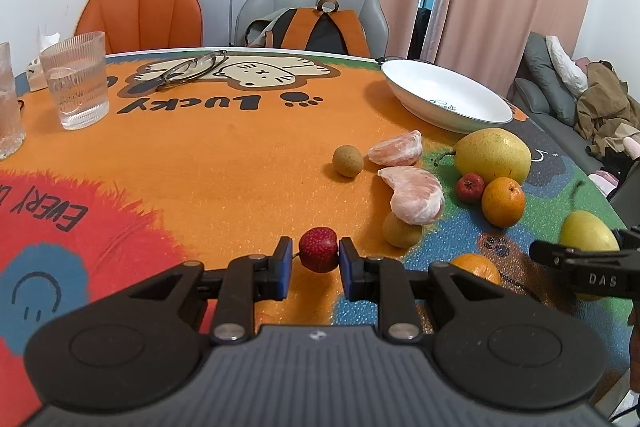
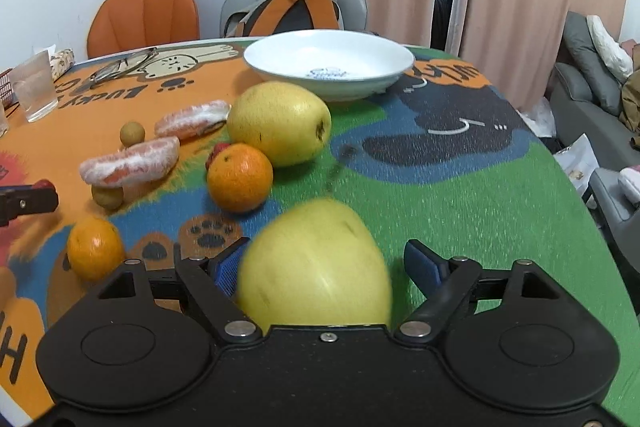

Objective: Organize fruits
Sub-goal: 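Close the right tool on the large yellow pear while the left tool holds the red fruit, then carry the pear with the right tool and red fruit with the left tool over the white bowl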

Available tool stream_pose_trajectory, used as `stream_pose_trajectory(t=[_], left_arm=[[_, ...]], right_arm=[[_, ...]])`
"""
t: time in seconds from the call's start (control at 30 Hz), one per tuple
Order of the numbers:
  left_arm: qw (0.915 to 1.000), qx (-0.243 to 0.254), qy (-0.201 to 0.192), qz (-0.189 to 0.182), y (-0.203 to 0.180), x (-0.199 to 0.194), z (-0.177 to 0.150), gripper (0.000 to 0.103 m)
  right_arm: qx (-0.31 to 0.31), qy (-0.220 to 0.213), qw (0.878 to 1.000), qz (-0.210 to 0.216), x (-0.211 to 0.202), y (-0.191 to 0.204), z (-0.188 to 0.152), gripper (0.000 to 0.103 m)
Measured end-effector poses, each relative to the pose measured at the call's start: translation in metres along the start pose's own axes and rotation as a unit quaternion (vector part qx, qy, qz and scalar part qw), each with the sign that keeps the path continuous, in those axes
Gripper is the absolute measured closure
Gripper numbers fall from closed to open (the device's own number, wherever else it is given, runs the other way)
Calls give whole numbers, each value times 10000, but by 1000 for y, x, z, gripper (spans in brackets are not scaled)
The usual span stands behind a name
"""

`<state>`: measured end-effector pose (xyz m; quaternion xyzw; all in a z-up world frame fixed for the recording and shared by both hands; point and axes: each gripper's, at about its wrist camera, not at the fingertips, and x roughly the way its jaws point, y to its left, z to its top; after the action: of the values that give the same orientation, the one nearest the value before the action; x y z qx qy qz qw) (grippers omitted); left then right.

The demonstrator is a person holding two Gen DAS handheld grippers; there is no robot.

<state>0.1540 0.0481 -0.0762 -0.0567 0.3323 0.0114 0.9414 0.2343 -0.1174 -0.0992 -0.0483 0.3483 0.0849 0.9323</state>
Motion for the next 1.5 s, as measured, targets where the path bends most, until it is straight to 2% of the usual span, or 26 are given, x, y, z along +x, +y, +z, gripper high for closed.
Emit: stream_pose_trajectory(t=[0.07, 0.17, 0.5, 0.83, 1.23, 1.5], left_arm=[[10000, 4, 2, 7, 0, 1, 0, 80], [10000, -6, 11, -3, -1, 1, 0, 80], [10000, 39, 4, -36, -3, 0, 1, 80], [9998, 163, -24, -86, -12, -5, 10, 80], [9990, 284, 83, -347, -24, 0, 46, 80], [9975, 483, 10, -520, -35, 11, 79, 80]], right_arm=[[6, -24, 10000, 45, 0, 0, -2, 25], [-54, -74, 9998, 152, -3, 3, -2, 42], [-260, -32, 9996, 138, -4, 6, 0, 43], [-179, 22, 9996, 221, -10, -2, 8, 43], [-193, -155, 9995, 182, -28, -25, 54, 43], [-312, -279, 9988, 265, -25, -31, 88, 42]])
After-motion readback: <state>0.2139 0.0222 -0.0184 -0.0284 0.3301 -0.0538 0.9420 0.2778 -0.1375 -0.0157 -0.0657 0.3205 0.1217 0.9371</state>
